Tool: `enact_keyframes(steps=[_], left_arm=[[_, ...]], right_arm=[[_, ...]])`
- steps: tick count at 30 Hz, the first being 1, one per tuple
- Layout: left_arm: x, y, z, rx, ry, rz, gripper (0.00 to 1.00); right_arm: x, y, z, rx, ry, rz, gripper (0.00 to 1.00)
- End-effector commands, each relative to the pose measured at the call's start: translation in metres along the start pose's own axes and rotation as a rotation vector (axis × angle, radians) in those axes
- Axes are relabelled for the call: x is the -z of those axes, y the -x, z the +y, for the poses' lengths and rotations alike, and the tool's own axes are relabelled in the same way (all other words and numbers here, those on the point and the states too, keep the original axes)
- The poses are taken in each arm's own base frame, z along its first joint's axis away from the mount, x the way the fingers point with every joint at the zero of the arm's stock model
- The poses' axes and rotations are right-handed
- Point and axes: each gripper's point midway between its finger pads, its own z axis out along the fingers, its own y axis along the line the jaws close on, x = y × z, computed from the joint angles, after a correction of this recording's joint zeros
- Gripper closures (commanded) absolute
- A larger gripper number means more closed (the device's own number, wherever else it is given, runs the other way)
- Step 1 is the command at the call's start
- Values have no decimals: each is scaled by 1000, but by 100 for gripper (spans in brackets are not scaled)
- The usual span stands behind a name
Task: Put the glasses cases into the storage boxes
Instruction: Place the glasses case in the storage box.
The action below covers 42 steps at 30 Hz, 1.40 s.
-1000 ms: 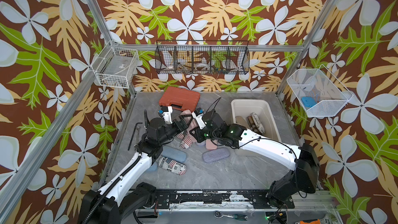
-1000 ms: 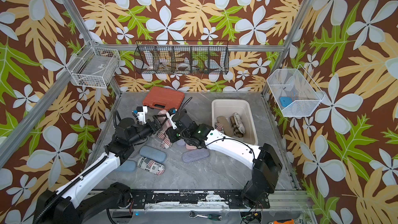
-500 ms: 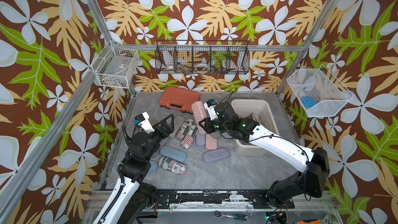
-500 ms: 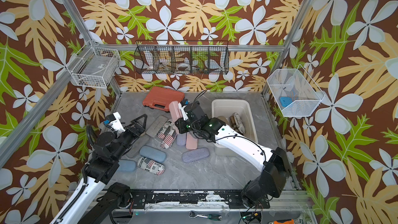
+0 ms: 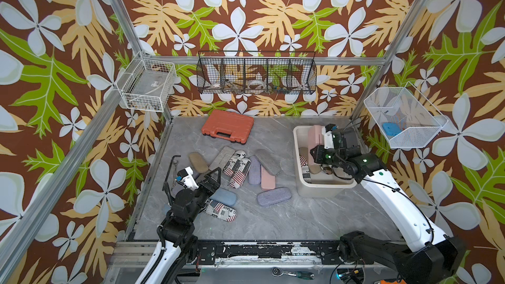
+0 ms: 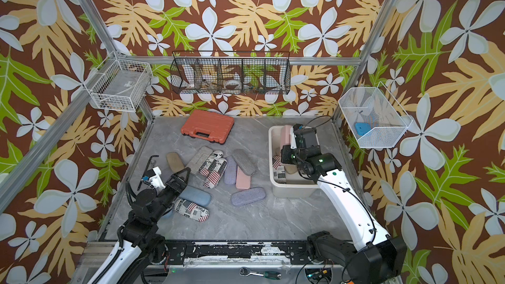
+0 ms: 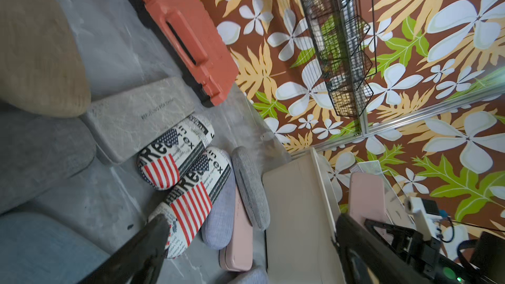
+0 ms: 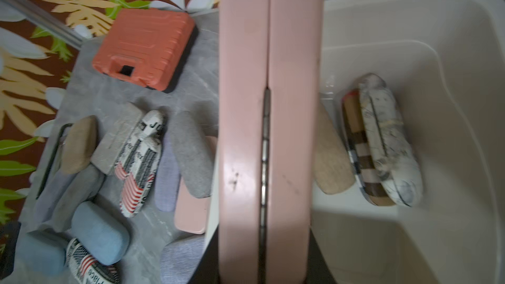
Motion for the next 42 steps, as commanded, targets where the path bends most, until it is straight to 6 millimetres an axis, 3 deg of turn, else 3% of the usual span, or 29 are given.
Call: enact_keyframes(steps=[1, 5, 11, 18, 22, 29, 32, 37, 42], left_arm=[[-1, -18, -13, 128, -128, 89, 7], [-2, -23, -15, 112, -125, 121, 8], [-2, -11, -22, 57, -74, 97, 8], [-6, -13, -25, 64, -55, 127, 9], [-8, -10, -34, 41, -35, 147, 10], [-14, -1, -33, 73, 33, 123, 15], [-13, 8, -45, 79, 17, 97, 16], [-13, 21, -75, 45, 0, 70, 17], [-30, 1, -100, 5, -11, 136, 18]], right_arm=[[-6, -20, -10, 0, 11, 74, 80], [-21, -39, -12, 0, 20, 155, 80], [-37, -71, -15, -12, 39, 247, 77], [-51, -94, 1, -14, 174, 302, 76], [-55, -90, 14, -50, 260, 244, 74], [-65, -93, 2, -66, 203, 234, 51], [-54, -78, -18, -59, 71, 145, 45], [-20, -51, -30, -54, -41, -33, 37], [1, -31, -11, -63, 52, -112, 38]])
